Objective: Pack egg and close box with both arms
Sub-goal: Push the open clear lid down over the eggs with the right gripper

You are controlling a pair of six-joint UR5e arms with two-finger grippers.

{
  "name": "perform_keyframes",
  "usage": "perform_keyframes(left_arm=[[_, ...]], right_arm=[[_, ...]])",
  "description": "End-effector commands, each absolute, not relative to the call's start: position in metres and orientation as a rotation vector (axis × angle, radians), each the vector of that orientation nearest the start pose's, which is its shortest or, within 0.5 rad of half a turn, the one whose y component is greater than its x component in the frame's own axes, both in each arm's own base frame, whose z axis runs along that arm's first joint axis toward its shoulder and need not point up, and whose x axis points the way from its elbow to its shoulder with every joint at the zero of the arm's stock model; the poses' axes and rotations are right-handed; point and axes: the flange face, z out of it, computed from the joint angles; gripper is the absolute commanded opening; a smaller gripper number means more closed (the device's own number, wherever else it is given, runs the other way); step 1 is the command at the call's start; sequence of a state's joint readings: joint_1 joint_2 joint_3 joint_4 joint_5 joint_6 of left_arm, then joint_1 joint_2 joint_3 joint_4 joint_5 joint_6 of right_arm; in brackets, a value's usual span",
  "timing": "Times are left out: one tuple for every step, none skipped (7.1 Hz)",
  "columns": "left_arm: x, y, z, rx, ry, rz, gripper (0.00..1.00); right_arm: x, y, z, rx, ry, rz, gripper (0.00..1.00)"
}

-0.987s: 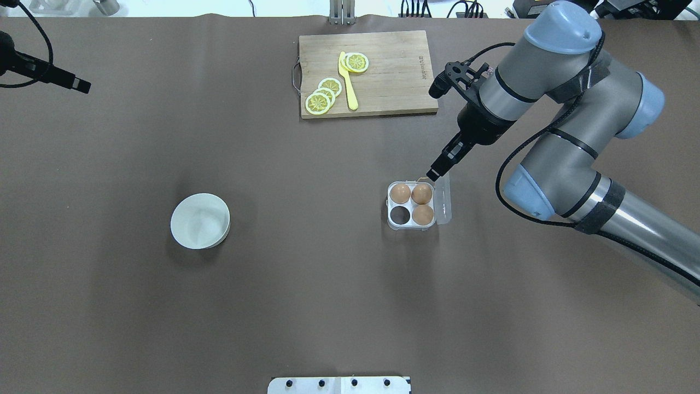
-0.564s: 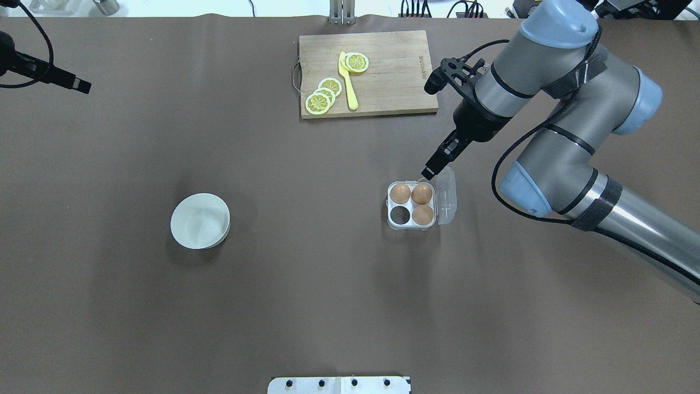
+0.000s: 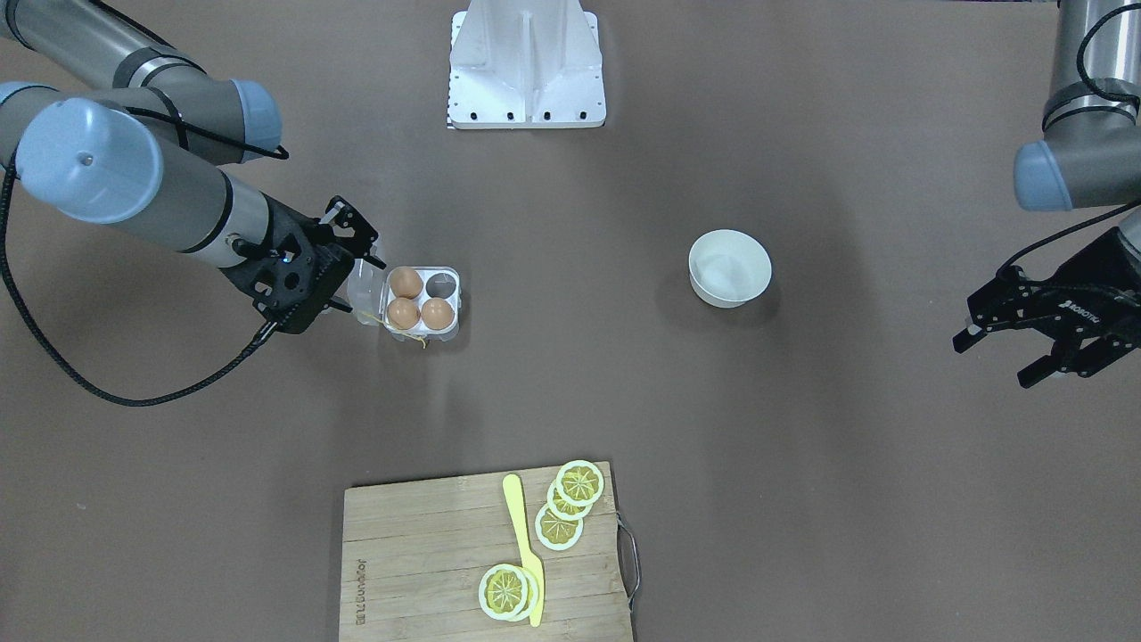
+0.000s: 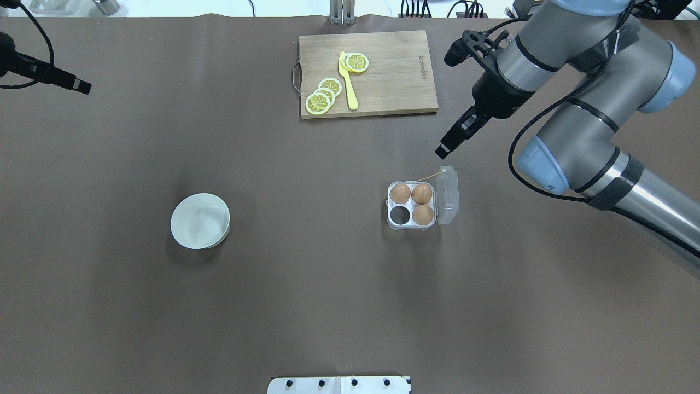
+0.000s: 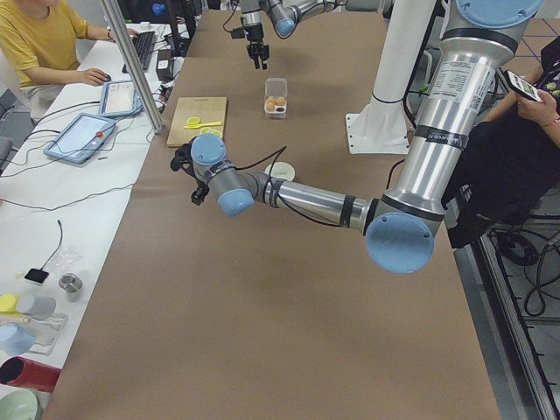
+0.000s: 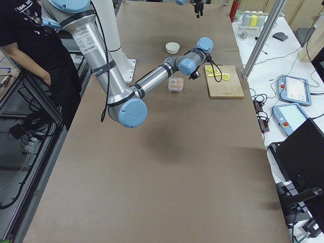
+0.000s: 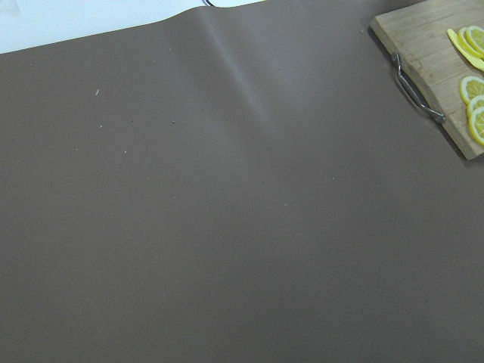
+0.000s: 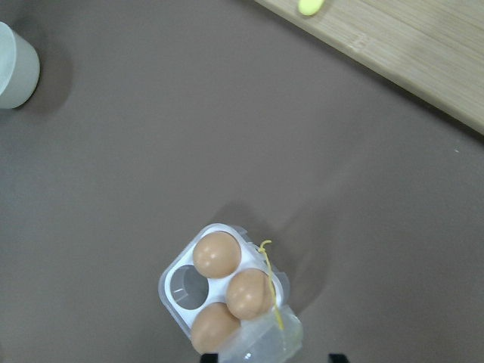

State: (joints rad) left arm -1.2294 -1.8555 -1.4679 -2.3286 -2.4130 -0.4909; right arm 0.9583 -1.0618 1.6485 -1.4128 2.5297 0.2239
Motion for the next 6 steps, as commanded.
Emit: perform_keyframes(left_arm=[[0.151,-0.601,0.457,0.492,1.063,0.264,0.91],[0.151,-0.601,0.456,0.494,1.063,0.265,0.91],[0.152,-0.601,0.455,0.496,1.064,0.267,0.91],[0.152,-0.601,0.455,0.497,1.062,0.266,0.91],[0.152,-0.601,0.455,0.497,1.063,0.266,0.91],[0.151,-0.601,0.455,0.497,1.063,0.265,0.91]], right_arm=[[-0.304,-0.563,0.325,0.237,-1.112,-0.658,0.48],[-0.316,-0.555,0.333,0.222,-1.098,-0.67,0.44],[-0.328,-0.548,0.339,0.207,-1.087,-0.683,0.38],[-0.349,-0.537,0.341,0.187,-1.072,-0.708,0.38],[-0.361,-0.531,0.338,0.159,-1.062,-0.715,0.39],[-0.37,-0.526,0.337,0.153,-1.062,-0.73,0.39]])
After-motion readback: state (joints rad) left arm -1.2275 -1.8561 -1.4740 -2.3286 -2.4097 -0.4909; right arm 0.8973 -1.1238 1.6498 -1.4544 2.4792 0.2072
